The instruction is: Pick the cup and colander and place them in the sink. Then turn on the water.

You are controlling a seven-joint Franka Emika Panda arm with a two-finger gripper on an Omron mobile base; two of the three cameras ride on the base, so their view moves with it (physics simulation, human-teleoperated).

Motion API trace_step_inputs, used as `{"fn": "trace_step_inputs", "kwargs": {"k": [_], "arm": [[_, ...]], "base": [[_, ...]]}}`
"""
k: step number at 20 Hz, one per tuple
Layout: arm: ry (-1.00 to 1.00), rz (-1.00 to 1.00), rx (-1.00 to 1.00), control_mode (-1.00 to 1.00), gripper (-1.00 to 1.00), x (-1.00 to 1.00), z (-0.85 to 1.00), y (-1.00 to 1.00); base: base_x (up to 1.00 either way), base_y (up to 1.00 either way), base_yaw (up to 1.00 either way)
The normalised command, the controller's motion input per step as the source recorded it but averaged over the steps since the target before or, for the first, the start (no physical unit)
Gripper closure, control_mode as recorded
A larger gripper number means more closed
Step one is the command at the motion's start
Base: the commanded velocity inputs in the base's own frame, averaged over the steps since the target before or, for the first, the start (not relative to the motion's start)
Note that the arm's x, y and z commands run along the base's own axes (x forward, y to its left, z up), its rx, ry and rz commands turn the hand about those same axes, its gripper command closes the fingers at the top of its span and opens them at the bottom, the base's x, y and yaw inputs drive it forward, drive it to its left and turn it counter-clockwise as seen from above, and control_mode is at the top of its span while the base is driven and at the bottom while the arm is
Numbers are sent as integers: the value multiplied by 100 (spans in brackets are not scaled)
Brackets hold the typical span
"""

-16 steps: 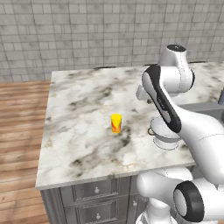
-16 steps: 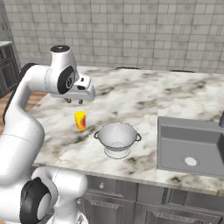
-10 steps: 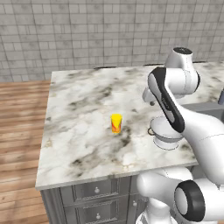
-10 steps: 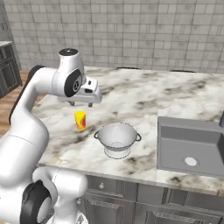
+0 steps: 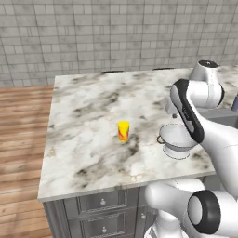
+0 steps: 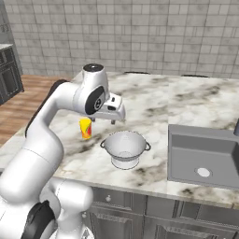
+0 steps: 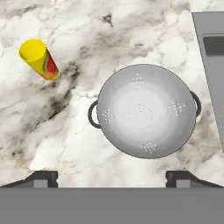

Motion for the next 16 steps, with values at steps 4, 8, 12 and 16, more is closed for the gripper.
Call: {"fn": "trace_step_inputs", "kwargs": {"k": [4, 8, 12, 16], "arm": [[11, -25, 0, -100, -100, 0, -37, -34], [14, -28, 0, -100, -100, -2, -23, -29], [0, -21, 0, -100, -100, -16, -14, -13], [1, -8, 0, -100, -100, -9, -11, -21]], "base": [[0, 0, 0], [0, 0, 0], [0, 0, 0], [0, 0, 0]]}}
